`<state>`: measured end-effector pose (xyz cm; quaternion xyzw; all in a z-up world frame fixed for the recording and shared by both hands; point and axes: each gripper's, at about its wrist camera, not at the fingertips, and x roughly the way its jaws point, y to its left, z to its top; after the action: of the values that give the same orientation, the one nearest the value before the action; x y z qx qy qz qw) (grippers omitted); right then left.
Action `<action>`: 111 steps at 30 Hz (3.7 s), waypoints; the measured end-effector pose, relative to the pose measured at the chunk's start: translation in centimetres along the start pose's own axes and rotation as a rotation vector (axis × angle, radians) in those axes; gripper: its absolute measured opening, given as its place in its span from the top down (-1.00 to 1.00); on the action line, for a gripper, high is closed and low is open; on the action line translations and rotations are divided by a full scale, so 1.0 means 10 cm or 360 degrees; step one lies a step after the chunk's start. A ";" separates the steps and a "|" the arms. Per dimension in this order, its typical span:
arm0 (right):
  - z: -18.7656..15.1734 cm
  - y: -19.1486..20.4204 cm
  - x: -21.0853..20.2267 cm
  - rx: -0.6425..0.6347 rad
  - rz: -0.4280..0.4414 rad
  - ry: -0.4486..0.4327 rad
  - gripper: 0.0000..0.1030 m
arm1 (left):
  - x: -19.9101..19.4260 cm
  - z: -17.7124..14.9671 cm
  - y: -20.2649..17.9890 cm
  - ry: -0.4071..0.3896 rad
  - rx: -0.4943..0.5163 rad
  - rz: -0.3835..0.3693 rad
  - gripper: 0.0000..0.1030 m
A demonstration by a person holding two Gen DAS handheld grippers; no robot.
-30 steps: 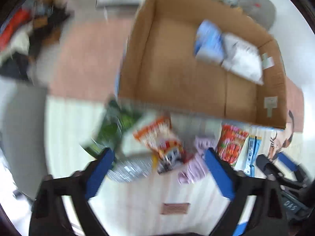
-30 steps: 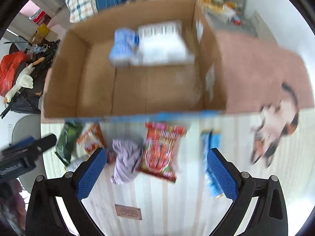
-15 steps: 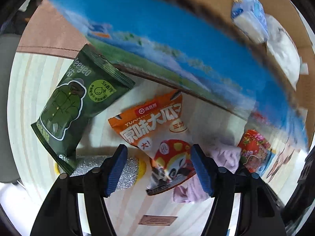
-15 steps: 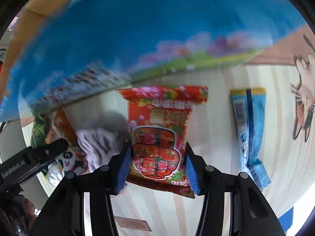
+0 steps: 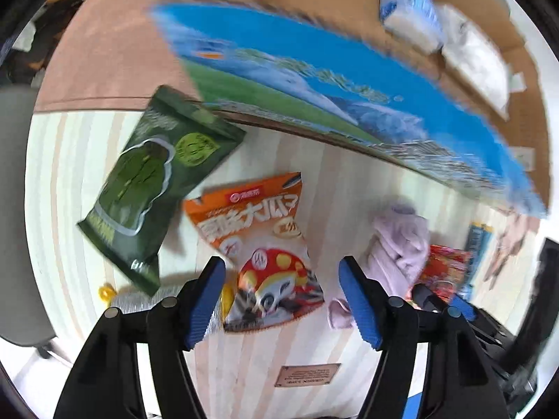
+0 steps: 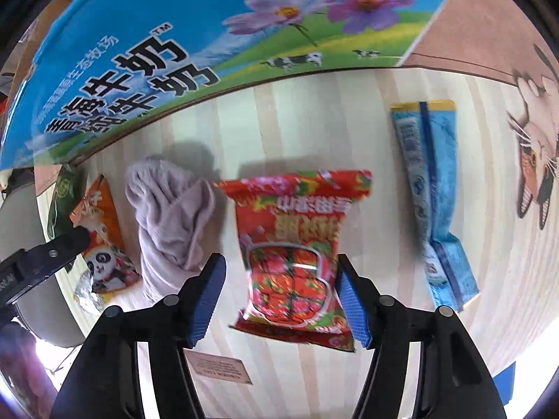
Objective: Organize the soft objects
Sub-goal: 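Grasp the orange seed bag with the left tool while the right tool grasps the red snack bag, then lift both bags into the box and release them, then grasp the silver scrubber sponge with the left tool while the right tool grasps the blue stick pack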
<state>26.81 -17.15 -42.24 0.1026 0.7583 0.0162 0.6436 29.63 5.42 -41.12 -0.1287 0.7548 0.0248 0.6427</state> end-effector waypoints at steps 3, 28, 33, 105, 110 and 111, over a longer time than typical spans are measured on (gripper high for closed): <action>0.05 0.01 0.10 0.0011 -0.0076 0.0038 -0.27 | 0.18 0.09 -0.10 0.0056 0.0058 0.0141 -0.27; -0.83 0.00 -1.27 -0.0215 0.0074 -0.0313 0.11 | -1.13 -1.26 -0.45 -0.0463 0.0383 0.0095 0.29; -0.79 0.22 -1.71 -0.0236 0.0121 -0.0394 0.11 | -1.47 -1.22 -0.62 -0.0533 0.0426 0.0049 0.29; 0.20 0.50 -2.12 -0.0292 0.0231 -0.0401 -1.00 | -2.05 -0.27 -0.35 -0.0642 0.0573 0.0354 -0.95; -0.30 0.09 -1.61 -0.0178 0.0054 -0.0293 -1.00 | -1.09 -0.58 0.07 -0.0311 0.0624 0.0519 -0.94; -0.33 0.02 -1.53 -0.0152 0.0041 -0.0276 -1.00 | -0.91 -0.60 0.11 -0.0258 0.0620 0.0552 -0.94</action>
<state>25.87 -19.28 -26.77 0.0826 0.6968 0.0517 0.7107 24.88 6.79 -31.32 0.1311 0.7021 -0.0009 0.6999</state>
